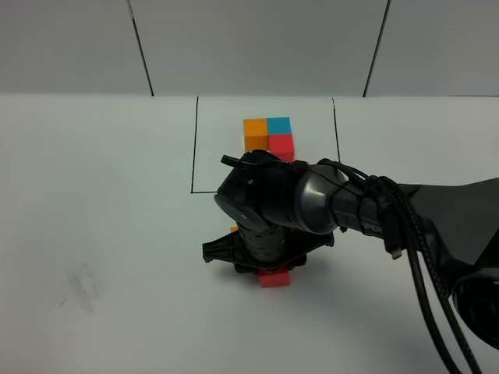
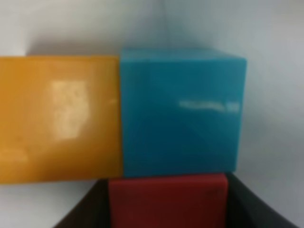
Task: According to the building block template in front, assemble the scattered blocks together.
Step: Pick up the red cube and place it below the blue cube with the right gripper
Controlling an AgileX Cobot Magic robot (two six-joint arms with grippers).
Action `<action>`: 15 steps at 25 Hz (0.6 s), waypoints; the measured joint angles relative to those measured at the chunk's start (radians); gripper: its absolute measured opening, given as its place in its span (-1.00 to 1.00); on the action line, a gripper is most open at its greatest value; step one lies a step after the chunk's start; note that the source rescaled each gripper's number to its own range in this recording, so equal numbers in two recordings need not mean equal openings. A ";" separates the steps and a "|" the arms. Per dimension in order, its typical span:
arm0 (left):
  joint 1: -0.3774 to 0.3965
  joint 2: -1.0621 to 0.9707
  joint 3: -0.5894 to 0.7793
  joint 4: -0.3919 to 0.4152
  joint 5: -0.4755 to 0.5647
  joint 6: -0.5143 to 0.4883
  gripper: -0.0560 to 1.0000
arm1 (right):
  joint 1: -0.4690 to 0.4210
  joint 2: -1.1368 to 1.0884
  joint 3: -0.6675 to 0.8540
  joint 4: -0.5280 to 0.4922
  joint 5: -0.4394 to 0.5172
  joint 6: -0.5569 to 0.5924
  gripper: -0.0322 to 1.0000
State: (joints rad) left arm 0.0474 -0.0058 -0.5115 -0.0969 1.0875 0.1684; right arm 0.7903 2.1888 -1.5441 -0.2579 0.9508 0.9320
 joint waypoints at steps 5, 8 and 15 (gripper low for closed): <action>0.000 0.000 0.000 0.000 0.000 0.000 0.35 | 0.000 0.014 -0.026 0.007 0.026 -0.006 -0.91; 0.000 0.000 0.000 0.000 0.000 0.000 0.35 | 0.000 0.014 -0.027 0.007 0.027 -0.011 -0.91; 0.000 0.000 0.000 0.000 0.000 0.000 0.35 | 0.000 0.014 -0.027 0.008 0.030 -0.025 -0.91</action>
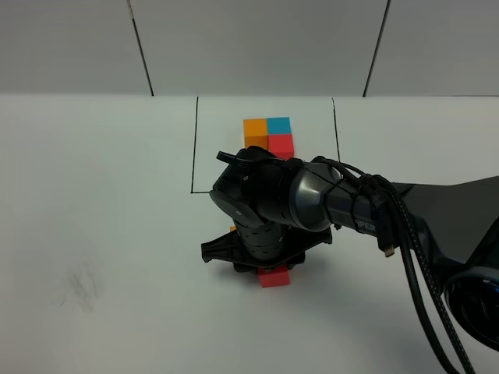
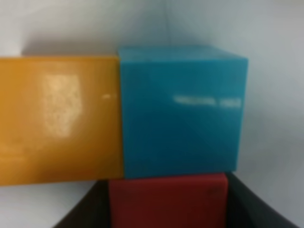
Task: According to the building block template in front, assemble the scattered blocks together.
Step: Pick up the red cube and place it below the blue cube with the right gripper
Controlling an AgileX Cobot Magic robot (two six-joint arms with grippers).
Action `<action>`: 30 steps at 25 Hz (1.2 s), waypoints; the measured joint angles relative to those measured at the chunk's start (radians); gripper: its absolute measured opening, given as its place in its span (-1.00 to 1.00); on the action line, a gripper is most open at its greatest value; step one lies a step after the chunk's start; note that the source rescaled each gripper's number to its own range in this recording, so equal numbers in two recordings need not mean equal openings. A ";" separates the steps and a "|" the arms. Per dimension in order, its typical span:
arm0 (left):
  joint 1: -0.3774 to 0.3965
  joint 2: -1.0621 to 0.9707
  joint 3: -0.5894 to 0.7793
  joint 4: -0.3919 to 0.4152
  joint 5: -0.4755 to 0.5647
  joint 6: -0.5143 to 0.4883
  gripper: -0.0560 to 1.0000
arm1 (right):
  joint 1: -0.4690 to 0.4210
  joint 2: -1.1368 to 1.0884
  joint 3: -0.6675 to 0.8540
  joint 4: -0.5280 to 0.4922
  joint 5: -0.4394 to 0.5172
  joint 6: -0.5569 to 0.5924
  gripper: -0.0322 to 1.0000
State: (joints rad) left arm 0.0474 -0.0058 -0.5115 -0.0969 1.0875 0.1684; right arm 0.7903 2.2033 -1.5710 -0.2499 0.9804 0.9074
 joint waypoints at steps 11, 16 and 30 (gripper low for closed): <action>0.000 0.000 0.000 0.000 0.000 0.000 0.35 | 0.000 0.000 0.000 0.006 0.003 0.000 -0.91; 0.000 0.000 0.000 0.000 0.000 0.000 0.35 | -0.001 0.000 0.000 0.011 0.003 -0.001 -0.91; 0.000 0.000 0.000 0.000 0.000 0.000 0.35 | -0.001 0.004 0.000 0.012 0.005 0.000 0.14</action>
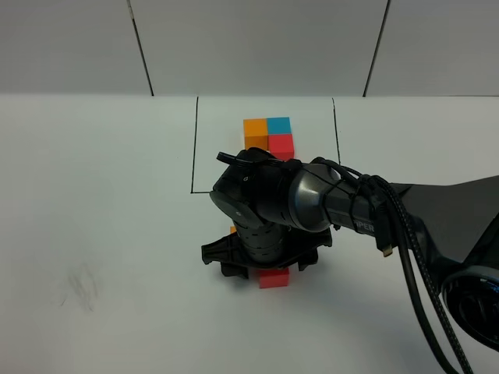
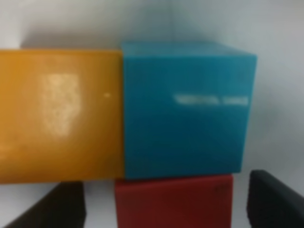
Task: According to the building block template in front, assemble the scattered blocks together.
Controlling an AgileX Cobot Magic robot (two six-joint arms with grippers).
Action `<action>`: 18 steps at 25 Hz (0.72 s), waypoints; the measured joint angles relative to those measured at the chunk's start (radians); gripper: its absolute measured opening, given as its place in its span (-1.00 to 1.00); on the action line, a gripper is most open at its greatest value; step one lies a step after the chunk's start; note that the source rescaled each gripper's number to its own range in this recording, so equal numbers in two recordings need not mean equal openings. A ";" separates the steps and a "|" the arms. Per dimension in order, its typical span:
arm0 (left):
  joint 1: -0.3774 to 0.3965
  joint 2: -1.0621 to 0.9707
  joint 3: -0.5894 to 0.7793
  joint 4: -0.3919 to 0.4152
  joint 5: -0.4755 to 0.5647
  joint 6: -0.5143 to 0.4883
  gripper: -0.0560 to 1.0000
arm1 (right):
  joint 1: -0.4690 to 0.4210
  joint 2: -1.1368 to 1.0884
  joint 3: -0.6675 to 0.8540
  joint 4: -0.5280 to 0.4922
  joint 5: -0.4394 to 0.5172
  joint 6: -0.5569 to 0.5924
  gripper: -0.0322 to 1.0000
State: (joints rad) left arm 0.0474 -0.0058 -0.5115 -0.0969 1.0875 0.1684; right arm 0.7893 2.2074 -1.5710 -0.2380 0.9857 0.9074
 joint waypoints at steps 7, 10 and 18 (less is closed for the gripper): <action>0.000 0.000 0.000 0.000 0.000 0.000 0.35 | 0.000 -0.029 0.000 -0.001 0.050 -0.018 0.46; 0.000 0.000 0.000 0.000 0.000 0.000 0.35 | 0.009 -0.077 0.000 -0.008 0.083 -0.048 0.47; 0.000 0.000 0.000 0.000 0.000 0.000 0.35 | 0.008 -0.230 0.000 -0.213 0.096 -0.041 0.47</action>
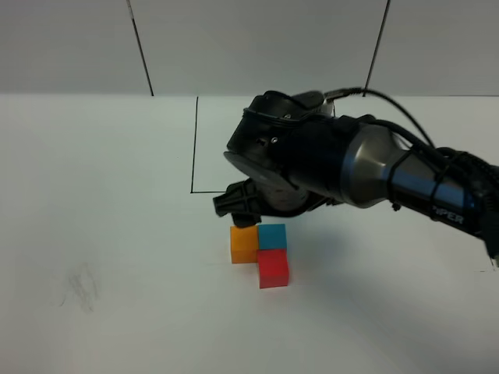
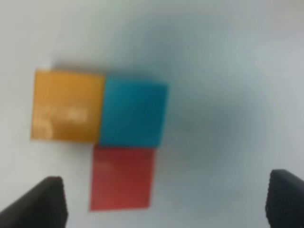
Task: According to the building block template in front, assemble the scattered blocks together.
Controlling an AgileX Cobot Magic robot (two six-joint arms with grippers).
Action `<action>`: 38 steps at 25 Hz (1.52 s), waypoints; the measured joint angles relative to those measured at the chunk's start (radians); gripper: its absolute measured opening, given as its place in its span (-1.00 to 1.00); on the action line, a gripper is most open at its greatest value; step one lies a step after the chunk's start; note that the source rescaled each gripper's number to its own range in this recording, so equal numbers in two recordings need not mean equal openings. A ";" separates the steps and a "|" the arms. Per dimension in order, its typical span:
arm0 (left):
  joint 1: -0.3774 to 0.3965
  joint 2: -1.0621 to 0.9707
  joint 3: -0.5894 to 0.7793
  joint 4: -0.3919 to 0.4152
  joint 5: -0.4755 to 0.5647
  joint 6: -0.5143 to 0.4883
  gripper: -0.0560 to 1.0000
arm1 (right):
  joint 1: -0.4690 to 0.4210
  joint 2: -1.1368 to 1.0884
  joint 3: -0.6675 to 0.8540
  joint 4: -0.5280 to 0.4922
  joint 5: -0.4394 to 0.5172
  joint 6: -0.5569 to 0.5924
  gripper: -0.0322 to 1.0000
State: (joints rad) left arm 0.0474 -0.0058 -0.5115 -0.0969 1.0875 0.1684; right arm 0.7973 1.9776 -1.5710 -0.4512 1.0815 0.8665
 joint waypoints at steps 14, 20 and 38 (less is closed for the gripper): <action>0.000 0.000 0.000 0.000 0.000 0.000 0.35 | -0.520 -0.317 0.001 -0.160 -0.196 -0.493 0.47; 0.000 0.000 0.000 0.000 0.000 0.000 0.35 | -0.720 -0.553 0.001 -0.076 -0.103 -0.719 0.47; 0.000 0.000 0.000 0.000 0.000 0.000 0.35 | -0.698 -1.443 0.396 -0.038 0.086 -0.843 0.47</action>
State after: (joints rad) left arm 0.0474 -0.0058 -0.5115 -0.0969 1.0875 0.1684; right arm 0.0989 0.5345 -1.1747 -0.4890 1.1679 0.0240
